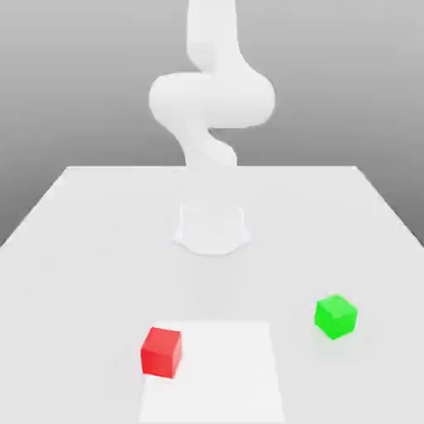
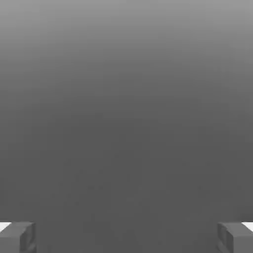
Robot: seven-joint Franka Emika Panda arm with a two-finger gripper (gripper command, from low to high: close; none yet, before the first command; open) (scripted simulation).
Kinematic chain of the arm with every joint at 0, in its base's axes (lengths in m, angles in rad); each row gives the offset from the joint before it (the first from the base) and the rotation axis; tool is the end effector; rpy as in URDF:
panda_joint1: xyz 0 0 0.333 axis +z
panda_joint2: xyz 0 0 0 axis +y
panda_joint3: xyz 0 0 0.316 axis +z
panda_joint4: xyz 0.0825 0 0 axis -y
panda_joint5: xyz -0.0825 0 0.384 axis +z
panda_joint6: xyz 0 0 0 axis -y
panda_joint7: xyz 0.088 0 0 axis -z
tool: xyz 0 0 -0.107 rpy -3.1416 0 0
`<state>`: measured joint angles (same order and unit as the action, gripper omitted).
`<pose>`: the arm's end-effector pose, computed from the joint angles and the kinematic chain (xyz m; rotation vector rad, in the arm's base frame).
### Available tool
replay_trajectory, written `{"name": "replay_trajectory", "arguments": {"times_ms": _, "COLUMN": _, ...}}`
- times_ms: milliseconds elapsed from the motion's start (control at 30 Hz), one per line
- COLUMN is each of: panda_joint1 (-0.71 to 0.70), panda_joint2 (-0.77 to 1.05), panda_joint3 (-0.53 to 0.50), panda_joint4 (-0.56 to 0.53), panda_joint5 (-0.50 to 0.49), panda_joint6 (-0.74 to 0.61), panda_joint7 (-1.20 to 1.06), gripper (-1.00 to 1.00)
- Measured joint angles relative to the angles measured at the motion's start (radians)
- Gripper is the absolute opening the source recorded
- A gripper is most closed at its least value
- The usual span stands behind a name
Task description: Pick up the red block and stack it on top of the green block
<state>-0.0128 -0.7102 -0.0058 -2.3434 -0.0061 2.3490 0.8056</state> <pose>0.3815 -0.0079 0.6618 -2.4899 1.0845 -0.9390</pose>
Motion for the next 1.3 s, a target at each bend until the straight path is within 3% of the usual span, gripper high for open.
{"name": "replay_trajectory", "arguments": {"times_ms": 667, "panda_joint1": -0.093, "panda_joint2": 0.733, "panda_joint3": -0.076, "panda_joint4": -0.35, "panda_joint5": 0.012, "panda_joint6": 0.399, "panda_joint7": 0.001, "gripper": 0.0}}
{"name": "replay_trajectory", "arguments": {"times_ms": 867, "panda_joint1": -0.114, "panda_joint2": 0.951, "panda_joint3": -0.047, "panda_joint4": -0.339, "panda_joint5": 0.063, "panda_joint6": 0.574, "panda_joint7": -0.035, "gripper": 0.0}}
{"name": "replay_trajectory", "arguments": {"times_ms": 900, "panda_joint1": -0.121, "panda_joint2": 0.978, "panda_joint3": -0.039, "panda_joint4": -0.335, "panda_joint5": 0.067, "panda_joint6": 0.597, "panda_joint7": -0.039, "gripper": -1.0}}
{"name": "replay_trajectory", "arguments": {"times_ms": 1133, "panda_joint1": -0.123, "panda_joint2": 0.981, "panda_joint3": -0.037, "panda_joint4": -0.335, "panda_joint5": 0.064, "panda_joint6": 0.599, "panda_joint7": -0.036, "gripper": -1.0}}
{"name": "replay_trajectory", "arguments": {"times_ms": 1300, "panda_joint1": -0.115, "panda_joint2": 0.824, "panda_joint3": -0.053, "panda_joint4": -0.358, "panda_joint5": 0.027, "panda_joint6": 0.466, "panda_joint7": -0.009, "gripper": -1.0}}
